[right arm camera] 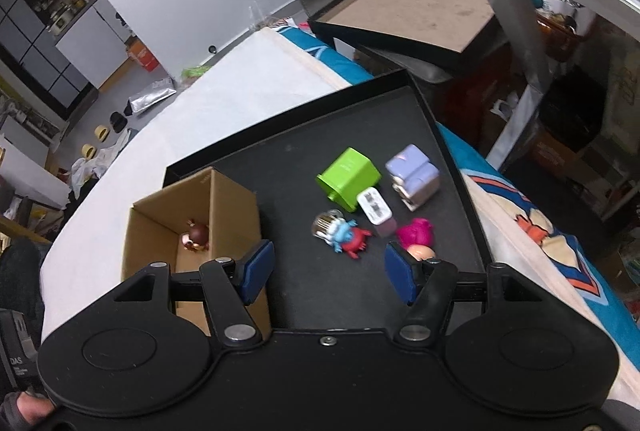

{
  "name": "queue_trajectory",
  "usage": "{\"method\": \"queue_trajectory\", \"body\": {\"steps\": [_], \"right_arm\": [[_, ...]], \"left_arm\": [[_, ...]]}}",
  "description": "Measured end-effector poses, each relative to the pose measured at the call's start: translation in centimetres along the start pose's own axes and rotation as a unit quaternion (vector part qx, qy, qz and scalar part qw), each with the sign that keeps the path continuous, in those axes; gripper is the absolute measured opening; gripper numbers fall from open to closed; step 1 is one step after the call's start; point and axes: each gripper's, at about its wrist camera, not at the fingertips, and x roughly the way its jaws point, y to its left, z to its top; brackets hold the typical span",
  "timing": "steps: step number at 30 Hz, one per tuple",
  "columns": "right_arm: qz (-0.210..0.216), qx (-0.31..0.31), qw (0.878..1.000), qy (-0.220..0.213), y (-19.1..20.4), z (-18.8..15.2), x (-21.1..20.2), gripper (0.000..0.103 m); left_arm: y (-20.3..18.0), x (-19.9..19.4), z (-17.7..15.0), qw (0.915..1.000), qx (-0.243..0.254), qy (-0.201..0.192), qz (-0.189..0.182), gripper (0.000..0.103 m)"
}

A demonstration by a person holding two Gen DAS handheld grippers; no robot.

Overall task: Organize rigid objects
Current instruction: 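Move the right gripper to the magenta figure and grasp it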

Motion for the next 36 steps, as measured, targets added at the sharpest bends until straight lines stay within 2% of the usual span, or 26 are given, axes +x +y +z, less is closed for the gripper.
{"method": "queue_trajectory", "body": {"steps": [15, 25, 29, 36], "right_arm": [[-0.035, 0.032, 0.999, 0.004, -4.2, -0.3, 0.0, 0.065], [-0.055, 0.047, 0.997, 0.032, -5.6, 0.2, 3.5, 0.065], [-0.059, 0.066, 0.995, 0.038, -6.2, 0.3, 5.4, 0.065], [-0.070, 0.064, 0.994, 0.048, -6.4, 0.3, 7.4, 0.064]], "left_arm": [[0.1, 0.3, 0.2, 1.0000, -0.002, 0.004, 0.002, 0.025], [0.0, 0.2, 0.0, 0.9999, -0.005, 0.002, 0.010, 0.025], [-0.3, 0.3, 0.0, 0.9998, 0.005, 0.001, 0.017, 0.025], [-0.6, 0.5, 0.0, 0.9995, 0.013, 0.005, 0.028, 0.025]]}}
